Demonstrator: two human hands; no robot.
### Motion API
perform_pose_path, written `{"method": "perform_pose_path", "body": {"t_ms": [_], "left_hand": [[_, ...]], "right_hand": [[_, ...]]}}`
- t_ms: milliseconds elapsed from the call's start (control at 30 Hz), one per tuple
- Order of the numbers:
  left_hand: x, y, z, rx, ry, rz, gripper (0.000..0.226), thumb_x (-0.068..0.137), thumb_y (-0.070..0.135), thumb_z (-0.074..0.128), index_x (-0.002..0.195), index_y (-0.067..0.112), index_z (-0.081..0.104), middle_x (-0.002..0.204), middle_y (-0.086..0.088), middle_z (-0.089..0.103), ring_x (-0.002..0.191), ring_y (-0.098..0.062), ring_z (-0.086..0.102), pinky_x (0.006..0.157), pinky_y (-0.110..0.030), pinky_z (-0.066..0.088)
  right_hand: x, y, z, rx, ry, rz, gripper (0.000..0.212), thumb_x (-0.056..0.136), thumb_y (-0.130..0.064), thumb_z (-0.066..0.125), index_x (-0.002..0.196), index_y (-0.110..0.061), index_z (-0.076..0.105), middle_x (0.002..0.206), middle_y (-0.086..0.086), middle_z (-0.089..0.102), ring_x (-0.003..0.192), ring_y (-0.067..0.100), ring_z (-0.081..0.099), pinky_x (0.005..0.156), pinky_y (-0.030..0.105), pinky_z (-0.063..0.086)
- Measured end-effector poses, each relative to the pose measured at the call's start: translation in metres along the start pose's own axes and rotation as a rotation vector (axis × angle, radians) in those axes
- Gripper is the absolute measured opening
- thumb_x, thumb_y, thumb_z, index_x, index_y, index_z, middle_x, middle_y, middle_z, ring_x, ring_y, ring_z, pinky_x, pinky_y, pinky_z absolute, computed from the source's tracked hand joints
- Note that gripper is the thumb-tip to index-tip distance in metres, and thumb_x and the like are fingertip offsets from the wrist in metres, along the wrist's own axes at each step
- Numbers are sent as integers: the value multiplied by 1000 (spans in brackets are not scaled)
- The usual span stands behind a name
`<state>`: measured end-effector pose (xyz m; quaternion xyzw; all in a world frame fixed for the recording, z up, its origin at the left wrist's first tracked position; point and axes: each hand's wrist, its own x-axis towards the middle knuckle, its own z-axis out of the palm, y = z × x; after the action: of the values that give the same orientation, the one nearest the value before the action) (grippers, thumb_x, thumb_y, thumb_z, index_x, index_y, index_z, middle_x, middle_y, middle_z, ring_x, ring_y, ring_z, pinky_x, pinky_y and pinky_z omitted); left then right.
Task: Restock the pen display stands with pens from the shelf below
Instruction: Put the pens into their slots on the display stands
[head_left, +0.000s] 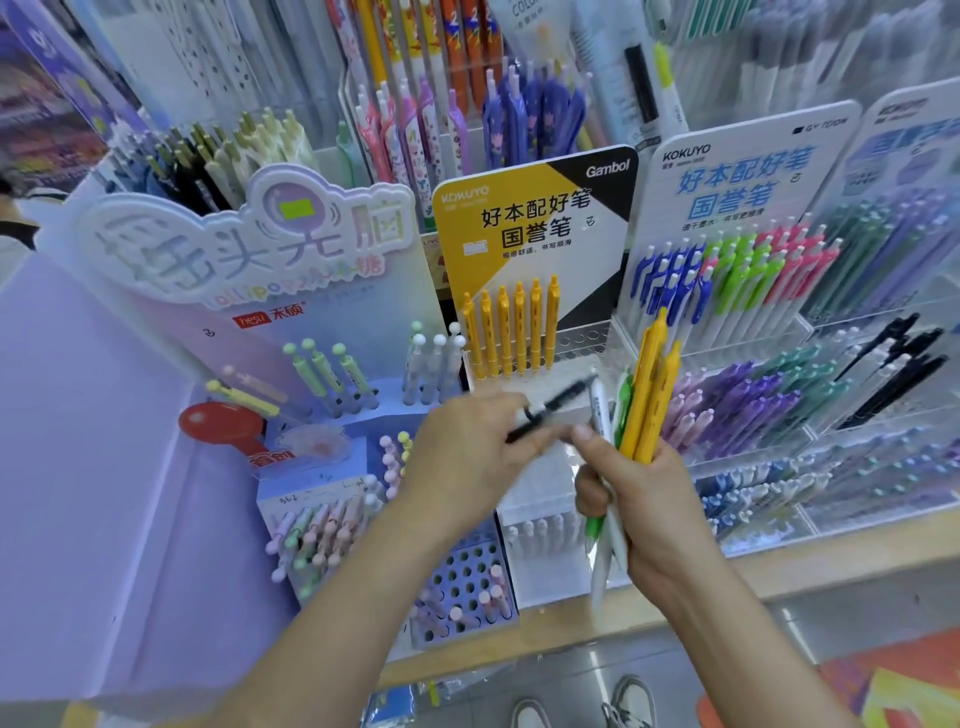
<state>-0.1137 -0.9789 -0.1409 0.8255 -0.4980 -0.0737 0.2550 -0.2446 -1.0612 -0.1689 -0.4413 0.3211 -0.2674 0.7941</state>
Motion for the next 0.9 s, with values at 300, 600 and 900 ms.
{"method": "perform_pose_path", "body": {"t_ms": [300,600,900], "left_hand": [[-43,11,36,-122,-159,-50,38,96,56,34,84,24,50,68,7,49,67,-9,49,59,-31,38],[-17,15,-17,-845,-178,-184,30,78,30,71,108,31,68,97,5,72,76,-24,60,81,-29,55],[-3,20,-41,-641,-288,-121,21,72,5,80,88,16,72,79,6,74,73,-12,70,69,-23,55]], "right_hand": [[-1,8,-11,135,-2,20,11,69,-11,72,75,-8,63,52,2,35,40,10,32,39,20,31],[6,-12,-32,-57,-330,60,70,48,-32,97,95,1,56,66,15,41,43,12,33,41,22,31],[0,-17,-17,-132,-300,82,27,73,-6,77,84,0,54,52,0,44,42,11,32,41,22,28]]}}
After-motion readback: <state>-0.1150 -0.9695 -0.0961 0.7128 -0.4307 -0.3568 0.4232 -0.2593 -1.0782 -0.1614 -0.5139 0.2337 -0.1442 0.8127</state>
